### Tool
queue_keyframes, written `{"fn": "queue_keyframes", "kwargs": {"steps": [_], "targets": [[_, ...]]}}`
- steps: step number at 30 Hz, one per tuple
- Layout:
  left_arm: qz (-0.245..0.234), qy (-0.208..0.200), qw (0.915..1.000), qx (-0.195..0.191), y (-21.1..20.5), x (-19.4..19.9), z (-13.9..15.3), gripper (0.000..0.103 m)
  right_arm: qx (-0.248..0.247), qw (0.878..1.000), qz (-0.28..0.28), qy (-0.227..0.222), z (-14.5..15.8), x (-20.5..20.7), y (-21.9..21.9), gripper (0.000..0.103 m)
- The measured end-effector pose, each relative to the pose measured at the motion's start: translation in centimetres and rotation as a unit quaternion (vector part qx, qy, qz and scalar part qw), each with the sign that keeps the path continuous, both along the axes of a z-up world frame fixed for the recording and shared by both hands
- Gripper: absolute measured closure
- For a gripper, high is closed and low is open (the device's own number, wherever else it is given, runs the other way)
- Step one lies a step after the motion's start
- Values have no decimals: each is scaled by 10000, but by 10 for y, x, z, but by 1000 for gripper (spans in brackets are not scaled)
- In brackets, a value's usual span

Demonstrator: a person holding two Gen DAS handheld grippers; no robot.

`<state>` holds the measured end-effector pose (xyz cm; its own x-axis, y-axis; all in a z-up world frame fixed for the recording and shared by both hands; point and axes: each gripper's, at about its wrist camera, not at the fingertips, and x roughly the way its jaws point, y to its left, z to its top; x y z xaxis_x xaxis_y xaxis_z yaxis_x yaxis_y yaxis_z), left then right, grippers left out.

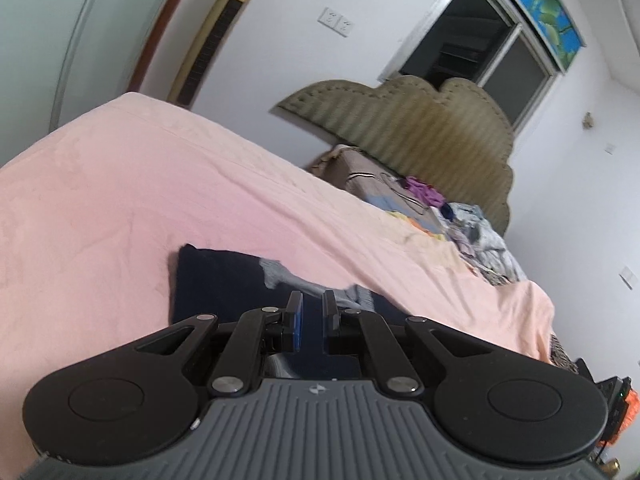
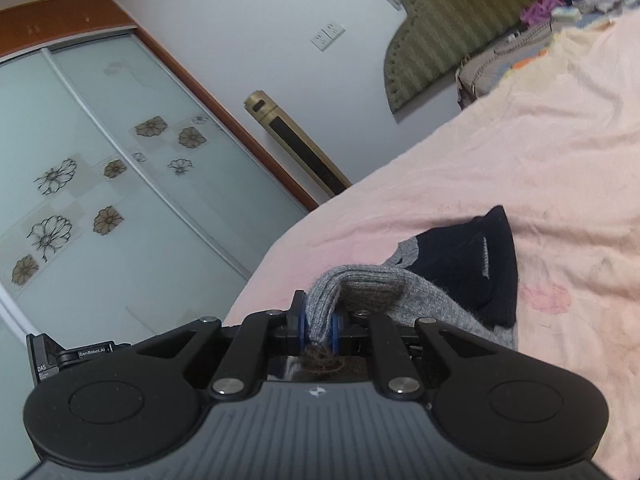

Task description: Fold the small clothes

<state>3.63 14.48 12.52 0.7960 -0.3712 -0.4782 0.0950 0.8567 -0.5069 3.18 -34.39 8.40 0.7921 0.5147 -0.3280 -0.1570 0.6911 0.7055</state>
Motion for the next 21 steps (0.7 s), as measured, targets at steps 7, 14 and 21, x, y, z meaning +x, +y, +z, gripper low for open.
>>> {"fn": "queue_keyframes", "kwargs": {"steps": [7,14,21], "targets": [[-538,687,9962,14,-7,21,-36,33,233,9994,3,274,-25,19,-8,91],[-619,1033,9926,133,-10,29,-70,16,139,9988,-17,473,-36,26,-10,91],[-965,1530,9834,110,-26,57,-103,57,215,9981,-73,580,-44,27,-15,91]]}}
